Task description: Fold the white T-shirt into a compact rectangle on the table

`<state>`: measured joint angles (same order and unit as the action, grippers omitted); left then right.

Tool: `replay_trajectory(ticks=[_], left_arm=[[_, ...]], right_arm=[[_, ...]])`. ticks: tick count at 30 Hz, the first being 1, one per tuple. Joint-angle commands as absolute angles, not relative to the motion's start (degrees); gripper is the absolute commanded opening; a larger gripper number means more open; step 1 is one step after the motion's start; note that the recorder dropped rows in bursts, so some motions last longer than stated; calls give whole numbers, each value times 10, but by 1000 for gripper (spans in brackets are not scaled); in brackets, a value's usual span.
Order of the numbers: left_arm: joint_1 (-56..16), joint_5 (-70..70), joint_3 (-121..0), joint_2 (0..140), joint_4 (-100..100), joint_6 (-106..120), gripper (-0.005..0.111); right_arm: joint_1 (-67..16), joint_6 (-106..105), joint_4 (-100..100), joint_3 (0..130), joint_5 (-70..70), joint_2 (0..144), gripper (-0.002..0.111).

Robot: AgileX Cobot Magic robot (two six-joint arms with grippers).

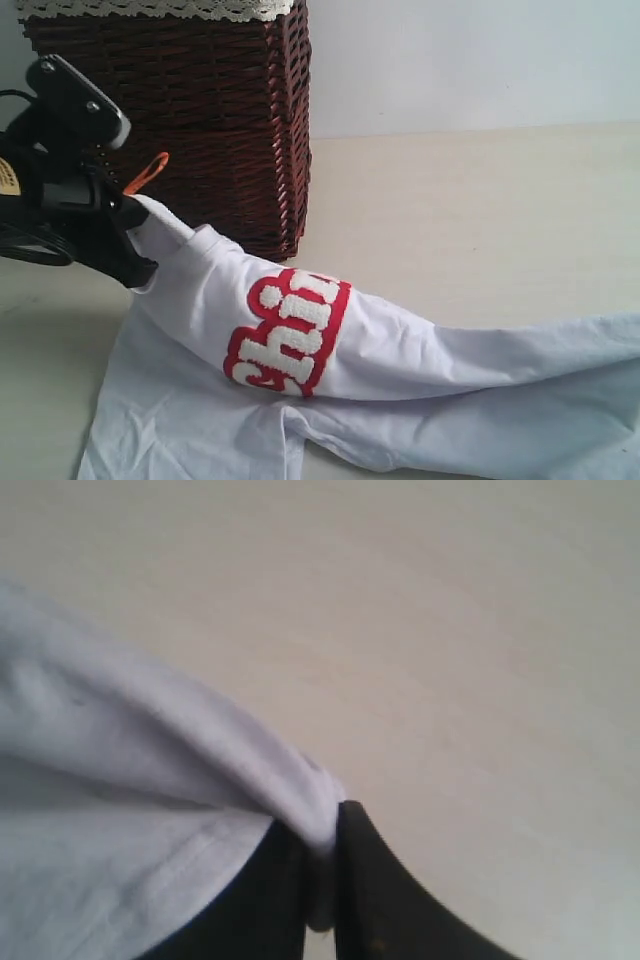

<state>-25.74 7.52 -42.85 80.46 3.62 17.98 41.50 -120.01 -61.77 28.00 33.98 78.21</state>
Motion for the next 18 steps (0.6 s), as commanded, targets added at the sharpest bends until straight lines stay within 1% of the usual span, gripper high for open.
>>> replay_trajectory(ticks=[1,3,5,8,13,15,16,18], left_arm=[[-256,22,-426,853,41,187,0],[-256,-6,-426,869,41,195,0],[-253,-31,-426,885,41,195,0],[-253,-35,-426,899,41,209,0],[-253,-60,-426,905,41,209,0],[-253,-81,-426,905,41,210,1],[-253,-85,-426,905,42,210,2],[-253,-86,-426,903,43,224,9]], right_arm=[[417,-1207,-715,313,334,826,0],[417,-1207,-778,328,335,838,0],[417,-1207,-842,341,339,850,4],[417,-1207,-883,360,355,869,16],[417,-1207,-892,378,379,899,45],[417,-1207,-909,380,379,905,53],[417,-1207,-916,381,379,906,56],[417,-1207,-917,384,382,906,58]])
